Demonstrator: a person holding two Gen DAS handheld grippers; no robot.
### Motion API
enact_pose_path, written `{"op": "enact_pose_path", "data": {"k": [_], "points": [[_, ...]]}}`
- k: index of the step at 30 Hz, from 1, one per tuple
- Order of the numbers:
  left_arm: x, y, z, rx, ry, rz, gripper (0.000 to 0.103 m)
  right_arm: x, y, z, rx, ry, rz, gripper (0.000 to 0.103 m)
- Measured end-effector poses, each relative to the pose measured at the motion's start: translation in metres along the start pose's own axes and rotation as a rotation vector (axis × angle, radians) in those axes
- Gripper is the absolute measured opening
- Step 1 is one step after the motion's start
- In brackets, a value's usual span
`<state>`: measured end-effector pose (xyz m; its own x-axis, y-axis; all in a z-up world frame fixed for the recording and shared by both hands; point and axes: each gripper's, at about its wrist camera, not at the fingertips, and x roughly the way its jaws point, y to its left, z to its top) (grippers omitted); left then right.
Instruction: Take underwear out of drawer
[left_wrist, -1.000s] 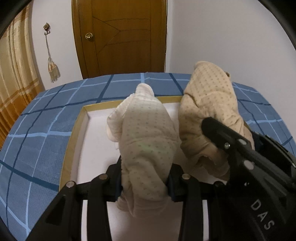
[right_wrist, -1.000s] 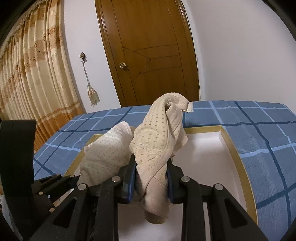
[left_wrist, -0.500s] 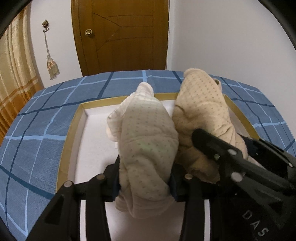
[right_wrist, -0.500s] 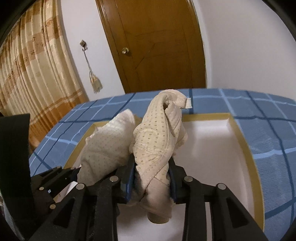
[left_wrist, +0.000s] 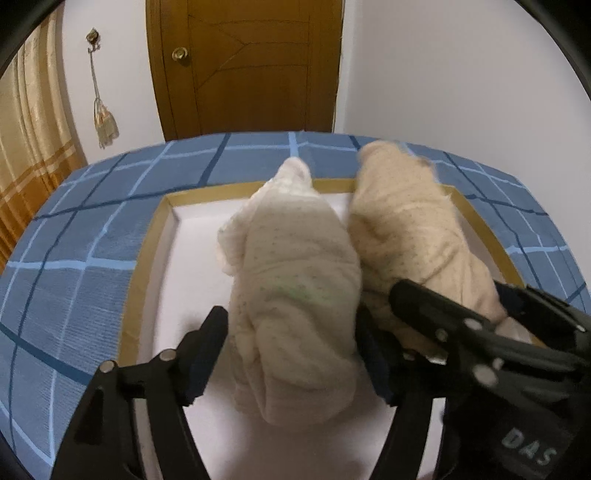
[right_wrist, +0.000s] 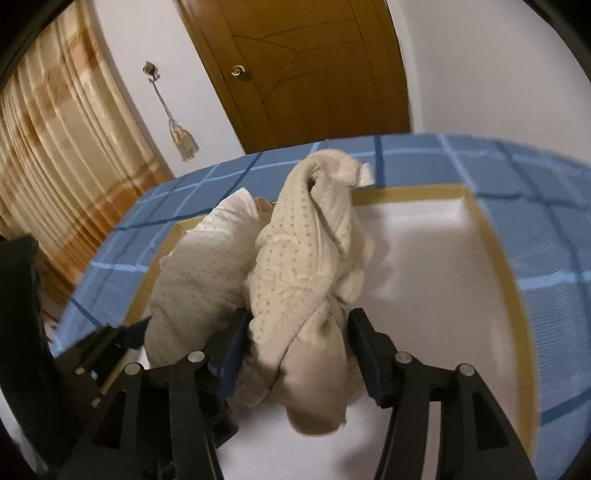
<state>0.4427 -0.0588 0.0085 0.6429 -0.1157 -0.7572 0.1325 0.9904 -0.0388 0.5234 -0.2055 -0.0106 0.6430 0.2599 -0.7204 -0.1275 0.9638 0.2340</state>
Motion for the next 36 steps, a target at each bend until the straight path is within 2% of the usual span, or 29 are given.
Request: {"op": "enact_pose_path", "data": {"k": [5, 6, 9, 16, 20, 36], "points": [[-0.037, 0.000, -0.002, 0.001, -0.092, 0.058, 0.099, -0.039, 0.015, -0.003, -0.047, -0.074, -0.011, 0.062], [-0.046, -0.002, -0.004, 0.017, -0.115, 0.086, 0.100, -0.048, 0.018, -0.004, -0.051, -0.091, -0.021, 0.063], [-0.060, -0.007, -0.008, 0.053, -0.138, 0.128, 0.100, -0.064, 0.025, -0.009, -0.051, -0.114, -0.032, 0.064], [-0.095, -0.013, -0.035, 0.033, -0.188, 0.091, 0.100, -0.102, 0.029, -0.038, 0.034, -0.184, 0.003, 0.065], [-0.114, -0.021, -0.048, 0.050, -0.219, 0.093, 0.102, -0.122, 0.034, -0.055, 0.031, -0.211, 0.010, 0.065], [-0.146, -0.018, -0.086, 0.022, -0.251, 0.075, 0.102, -0.162, 0.032, -0.100, 0.059, -0.284, -0.021, 0.065]]}}
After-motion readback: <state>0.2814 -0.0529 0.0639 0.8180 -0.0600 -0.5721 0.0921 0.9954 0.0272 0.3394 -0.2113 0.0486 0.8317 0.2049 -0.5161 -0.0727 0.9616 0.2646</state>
